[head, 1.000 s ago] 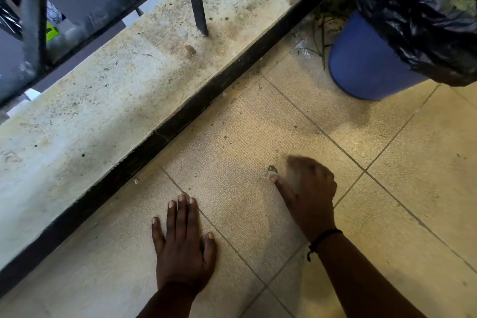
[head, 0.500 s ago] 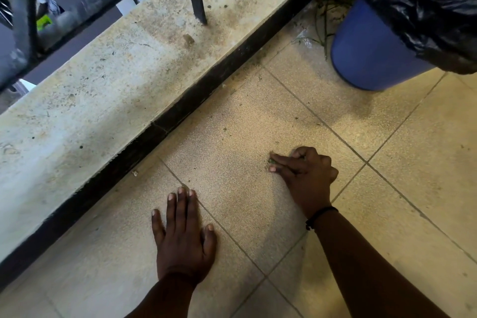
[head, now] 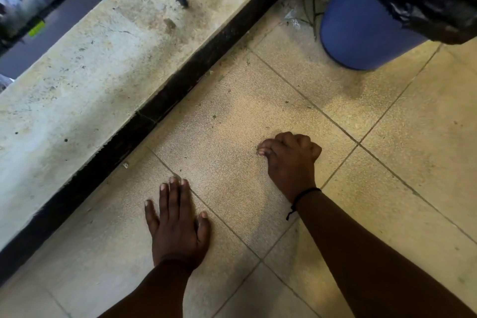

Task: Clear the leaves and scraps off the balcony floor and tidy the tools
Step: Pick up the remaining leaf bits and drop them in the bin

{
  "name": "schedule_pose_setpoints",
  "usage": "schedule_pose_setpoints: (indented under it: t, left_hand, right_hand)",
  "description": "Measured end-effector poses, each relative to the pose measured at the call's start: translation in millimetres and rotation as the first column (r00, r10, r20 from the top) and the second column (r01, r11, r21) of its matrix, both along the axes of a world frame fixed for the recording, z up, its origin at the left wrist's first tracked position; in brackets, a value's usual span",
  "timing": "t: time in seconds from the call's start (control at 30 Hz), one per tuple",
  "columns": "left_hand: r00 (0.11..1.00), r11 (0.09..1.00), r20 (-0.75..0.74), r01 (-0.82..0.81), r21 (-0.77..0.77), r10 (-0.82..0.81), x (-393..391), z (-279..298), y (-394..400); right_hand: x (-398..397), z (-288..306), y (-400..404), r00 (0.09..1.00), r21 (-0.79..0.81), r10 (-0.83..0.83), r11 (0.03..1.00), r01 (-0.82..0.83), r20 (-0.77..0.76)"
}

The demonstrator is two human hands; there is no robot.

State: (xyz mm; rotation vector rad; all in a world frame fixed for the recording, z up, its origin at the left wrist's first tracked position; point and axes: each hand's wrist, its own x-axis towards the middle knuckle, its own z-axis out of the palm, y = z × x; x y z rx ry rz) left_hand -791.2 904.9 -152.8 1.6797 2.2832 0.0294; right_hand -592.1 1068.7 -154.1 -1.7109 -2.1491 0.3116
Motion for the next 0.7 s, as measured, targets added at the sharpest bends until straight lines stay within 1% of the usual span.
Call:
schedule_pose_setpoints:
  t: [0.07,0.13,0.2,0.23,0.3,0.33,0.37,0.4,0.43,0.47,0.5,0.53,0.57,0.63,0.67,0.7]
  left_hand:
    - [1.000,1.000,-0.003,0.000,-0.003,0.000,0,1,0]
    - [1.000,1.000,0.000,0.002,-0.006,-0.002,0,1,1]
    - [1.000,1.000,0.000,0.004,-0.009,-0.004,-1,1,-1]
    - [1.000,1.000,0.004,0.006,-0.011,-0.006,-1,1,0]
    - [1.000,1.000,0.008,0.007,-0.012,-0.007,-1,2,1]
    - [1.000,1.000,0.008,0.007,-0.009,-0.007,-1,2,1]
    - [1.000,1.000,0.012,0.003,-0.002,-0.003,-2,2,1]
    - [1.000,1.000,0.028,-0.005,0.013,0.004,-1,2,3]
    - [0.999,1.000,0.039,-0.015,0.028,0.014,-1,3,3]
    - [0.999,0.999,0.047,-0.026,0.043,0.024,0,3,5]
    - [0.998,0.998,0.055,-0.031,0.048,0.028,0,3,5]
    - [0.998,0.998,0.053,-0.033,0.059,0.030,0,3,4]
    - [0.999,0.996,0.045,-0.031,0.078,0.028,1,3,5]
    - [0.999,0.994,-0.001,-0.042,0.097,0.043,2,1,5]
    - [0.998,0.995,-0.017,-0.051,0.090,0.053,3,-1,4]
    - [0.998,0.995,-0.033,-0.057,0.084,0.060,3,-2,3]
  right_hand:
    - [-3,0,3,0.997,0.020,0.026,0.999,-0.027,0.076]
    - [-4,1,4,0.992,-0.014,0.040,0.999,-0.039,0.121]
    - [-5,7,4,0.991,-0.079,0.053,0.996,-0.043,0.120]
    - [-4,14,7,0.995,-0.118,0.038,0.993,-0.027,0.091]
    - [-1,39,20,0.996,-0.188,-0.079,0.980,0.072,-0.029]
    - [-1,59,27,0.984,-0.199,-0.138,0.973,0.115,-0.108]
    - [1,85,35,0.960,-0.174,-0.172,0.976,0.135,-0.222]
    - [8,120,48,0.916,-0.099,-0.151,0.987,0.123,-0.371]
    - [14,156,58,0.863,0.035,-0.079,0.993,0.111,-0.499]
    - [32,188,77,0.842,0.206,-0.004,0.969,0.136,-0.539]
    - [51,214,97,0.856,0.340,0.037,0.926,0.165,-0.516]
    - [71,235,120,0.871,0.405,0.017,0.890,0.210,-0.490]
    - [90,253,145,0.884,0.412,-0.069,0.866,0.283,-0.462]
    - [111,273,181,0.890,0.336,-0.291,0.848,0.410,-0.351]
    - [114,276,189,0.899,0.254,-0.370,0.869,0.424,-0.236]
    - [114,275,193,0.908,0.155,-0.402,0.895,0.417,-0.121]
